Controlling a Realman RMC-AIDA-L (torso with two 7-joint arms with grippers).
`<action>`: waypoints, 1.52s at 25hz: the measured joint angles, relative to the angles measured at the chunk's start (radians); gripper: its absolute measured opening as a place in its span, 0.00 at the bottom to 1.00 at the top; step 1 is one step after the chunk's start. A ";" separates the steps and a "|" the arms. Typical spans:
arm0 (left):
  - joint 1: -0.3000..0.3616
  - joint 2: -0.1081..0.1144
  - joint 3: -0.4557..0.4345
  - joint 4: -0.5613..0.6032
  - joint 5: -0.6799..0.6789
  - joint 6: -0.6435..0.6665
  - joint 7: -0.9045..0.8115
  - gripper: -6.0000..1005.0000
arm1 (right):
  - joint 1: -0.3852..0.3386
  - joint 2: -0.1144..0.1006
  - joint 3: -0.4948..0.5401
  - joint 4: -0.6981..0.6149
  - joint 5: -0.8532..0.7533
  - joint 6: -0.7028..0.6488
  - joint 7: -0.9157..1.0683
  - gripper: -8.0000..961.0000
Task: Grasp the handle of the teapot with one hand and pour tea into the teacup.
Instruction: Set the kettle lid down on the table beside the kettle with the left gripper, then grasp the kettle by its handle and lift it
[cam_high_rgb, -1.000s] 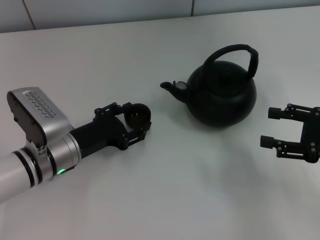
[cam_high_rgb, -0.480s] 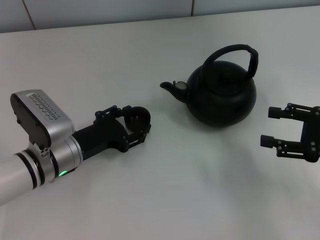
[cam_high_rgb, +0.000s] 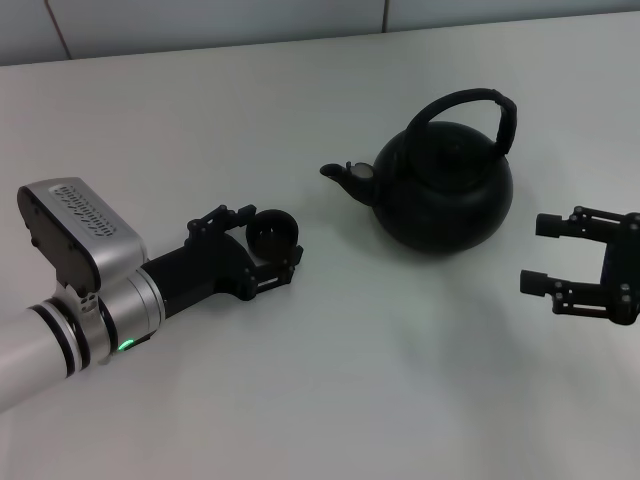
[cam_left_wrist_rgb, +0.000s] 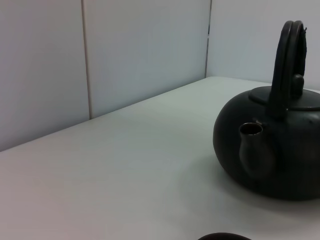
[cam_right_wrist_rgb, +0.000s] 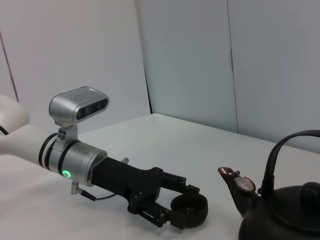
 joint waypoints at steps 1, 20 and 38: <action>0.000 0.000 0.000 0.000 0.000 0.000 0.000 0.78 | -0.001 0.001 0.000 0.000 0.000 0.000 0.000 0.77; 0.195 0.016 -0.009 0.225 0.002 0.430 -0.073 0.86 | -0.003 -0.001 0.018 0.005 0.004 0.002 0.000 0.77; 0.446 0.033 0.071 0.529 0.006 0.794 -0.181 0.86 | -0.006 0.012 0.027 0.014 0.005 -0.004 -0.005 0.77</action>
